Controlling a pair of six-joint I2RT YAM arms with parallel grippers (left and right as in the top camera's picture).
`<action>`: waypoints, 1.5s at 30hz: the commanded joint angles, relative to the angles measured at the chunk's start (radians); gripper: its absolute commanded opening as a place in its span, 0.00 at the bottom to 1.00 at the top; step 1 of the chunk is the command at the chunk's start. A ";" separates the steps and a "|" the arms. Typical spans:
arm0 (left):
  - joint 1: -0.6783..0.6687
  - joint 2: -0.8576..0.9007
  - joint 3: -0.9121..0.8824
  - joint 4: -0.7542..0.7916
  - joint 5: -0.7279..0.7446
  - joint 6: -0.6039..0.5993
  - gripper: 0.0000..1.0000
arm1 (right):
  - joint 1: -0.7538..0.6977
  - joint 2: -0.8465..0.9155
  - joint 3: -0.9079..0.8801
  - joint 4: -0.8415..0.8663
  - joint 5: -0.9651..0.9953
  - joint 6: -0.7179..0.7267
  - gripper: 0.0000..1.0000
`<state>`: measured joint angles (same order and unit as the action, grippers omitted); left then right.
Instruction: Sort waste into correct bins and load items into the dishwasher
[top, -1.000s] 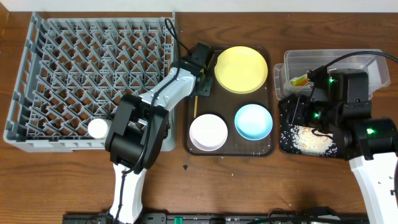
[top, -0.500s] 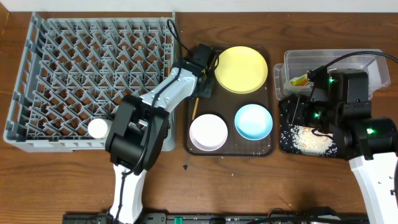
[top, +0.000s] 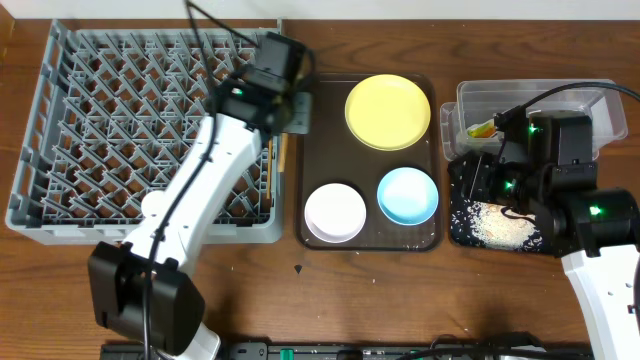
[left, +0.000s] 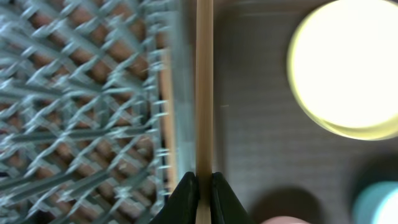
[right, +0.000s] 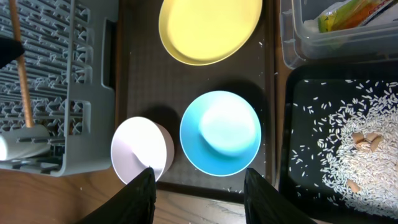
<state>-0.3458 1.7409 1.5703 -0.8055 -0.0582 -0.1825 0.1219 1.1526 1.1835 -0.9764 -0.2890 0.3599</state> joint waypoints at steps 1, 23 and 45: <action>0.053 0.055 -0.032 -0.009 -0.047 0.006 0.09 | -0.003 0.002 0.005 -0.001 -0.008 0.007 0.43; 0.054 -0.065 -0.025 -0.090 0.291 0.006 0.36 | -0.003 0.002 0.005 -0.008 -0.008 0.006 0.58; -0.287 0.211 -0.042 0.080 0.460 0.034 0.57 | -0.003 0.002 0.005 -0.056 -0.008 0.006 0.69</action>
<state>-0.6090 1.9018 1.5333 -0.7319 0.3511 -0.1589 0.1219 1.1526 1.1835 -1.0290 -0.2924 0.3637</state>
